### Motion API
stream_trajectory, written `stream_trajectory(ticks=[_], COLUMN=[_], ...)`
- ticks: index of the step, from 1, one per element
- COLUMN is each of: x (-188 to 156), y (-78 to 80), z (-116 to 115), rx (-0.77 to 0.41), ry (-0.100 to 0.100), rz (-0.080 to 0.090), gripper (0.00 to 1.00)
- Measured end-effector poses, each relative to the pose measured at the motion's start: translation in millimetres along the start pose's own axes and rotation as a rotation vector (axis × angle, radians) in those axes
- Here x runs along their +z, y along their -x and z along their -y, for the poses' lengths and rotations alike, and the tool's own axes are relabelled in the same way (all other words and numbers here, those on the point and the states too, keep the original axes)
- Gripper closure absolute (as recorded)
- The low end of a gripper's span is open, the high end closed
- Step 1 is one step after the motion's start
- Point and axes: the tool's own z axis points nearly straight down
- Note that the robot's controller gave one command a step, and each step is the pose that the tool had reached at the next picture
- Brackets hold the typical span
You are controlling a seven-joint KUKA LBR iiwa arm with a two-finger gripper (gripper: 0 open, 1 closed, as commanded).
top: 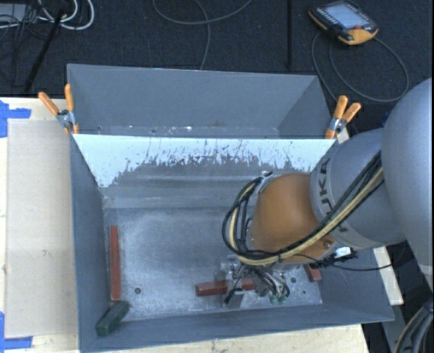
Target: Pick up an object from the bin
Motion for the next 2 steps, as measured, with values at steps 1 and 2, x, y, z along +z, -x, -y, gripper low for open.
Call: stream_trajectory(ticks=[1, 2], x=[0, -109], y=[0.0, 11.3], z=[0, -28], rx=[-0.001, -0.024], ry=[0.000, 0.000], rz=[0.000, 0.002], gripper=[1.00, 1.00])
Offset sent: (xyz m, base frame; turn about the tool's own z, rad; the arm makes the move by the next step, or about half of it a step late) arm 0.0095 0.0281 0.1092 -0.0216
